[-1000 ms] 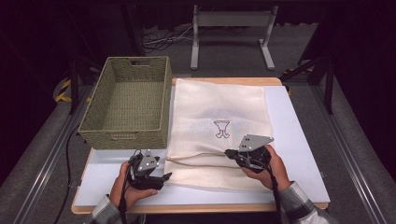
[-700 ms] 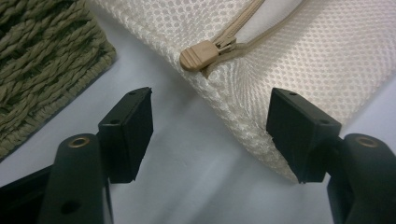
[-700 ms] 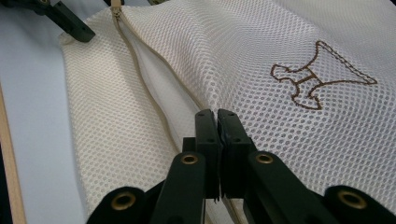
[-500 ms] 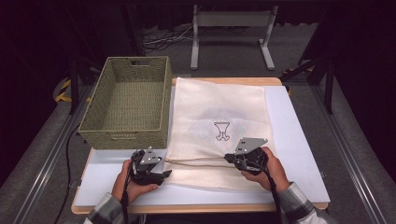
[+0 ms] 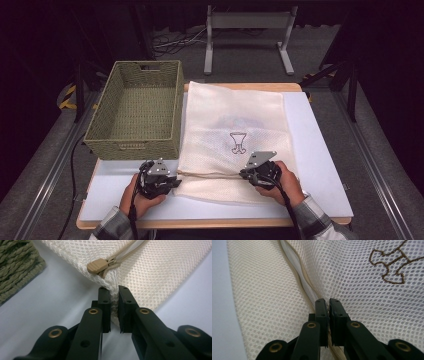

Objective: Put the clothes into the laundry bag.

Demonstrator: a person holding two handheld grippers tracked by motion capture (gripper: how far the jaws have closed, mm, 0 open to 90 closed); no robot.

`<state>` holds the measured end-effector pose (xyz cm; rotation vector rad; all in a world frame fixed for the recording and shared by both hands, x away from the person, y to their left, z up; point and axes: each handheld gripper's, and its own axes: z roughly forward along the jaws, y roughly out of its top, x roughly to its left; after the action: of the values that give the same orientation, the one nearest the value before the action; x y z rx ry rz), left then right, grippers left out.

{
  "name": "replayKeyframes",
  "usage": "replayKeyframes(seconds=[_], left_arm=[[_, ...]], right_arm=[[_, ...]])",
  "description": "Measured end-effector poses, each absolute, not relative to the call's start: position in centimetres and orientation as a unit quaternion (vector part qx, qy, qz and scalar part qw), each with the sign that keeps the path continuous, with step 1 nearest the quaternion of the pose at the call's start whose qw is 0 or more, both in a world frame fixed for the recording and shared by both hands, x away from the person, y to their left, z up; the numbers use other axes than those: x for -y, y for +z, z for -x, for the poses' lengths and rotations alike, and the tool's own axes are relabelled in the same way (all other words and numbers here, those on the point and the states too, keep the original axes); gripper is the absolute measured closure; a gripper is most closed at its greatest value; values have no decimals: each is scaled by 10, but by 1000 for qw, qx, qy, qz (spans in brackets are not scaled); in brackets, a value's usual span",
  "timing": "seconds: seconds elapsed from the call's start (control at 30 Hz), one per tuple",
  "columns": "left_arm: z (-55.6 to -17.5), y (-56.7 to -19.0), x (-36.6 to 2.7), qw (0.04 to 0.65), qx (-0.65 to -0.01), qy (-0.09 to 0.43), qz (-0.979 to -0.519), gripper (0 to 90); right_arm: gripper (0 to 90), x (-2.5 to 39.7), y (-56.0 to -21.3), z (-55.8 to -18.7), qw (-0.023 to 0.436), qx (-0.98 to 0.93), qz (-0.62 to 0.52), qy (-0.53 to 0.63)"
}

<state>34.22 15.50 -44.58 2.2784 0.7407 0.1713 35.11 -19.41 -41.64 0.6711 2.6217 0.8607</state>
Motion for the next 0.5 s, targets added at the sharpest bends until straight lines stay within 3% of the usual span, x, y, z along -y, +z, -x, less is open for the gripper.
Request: replayKeyframes(seconds=[0.37, 0.5], left_arm=[[-341, -443, -155, 366, -285, 83, -882, 822], [-343, -444, -153, 366, -286, 85, -882, 728]], right_arm=[[839, 192, -427, -356, 147, -911, -254, 290], [830, 191, -429, -357, 145, -911, -256, 289]])
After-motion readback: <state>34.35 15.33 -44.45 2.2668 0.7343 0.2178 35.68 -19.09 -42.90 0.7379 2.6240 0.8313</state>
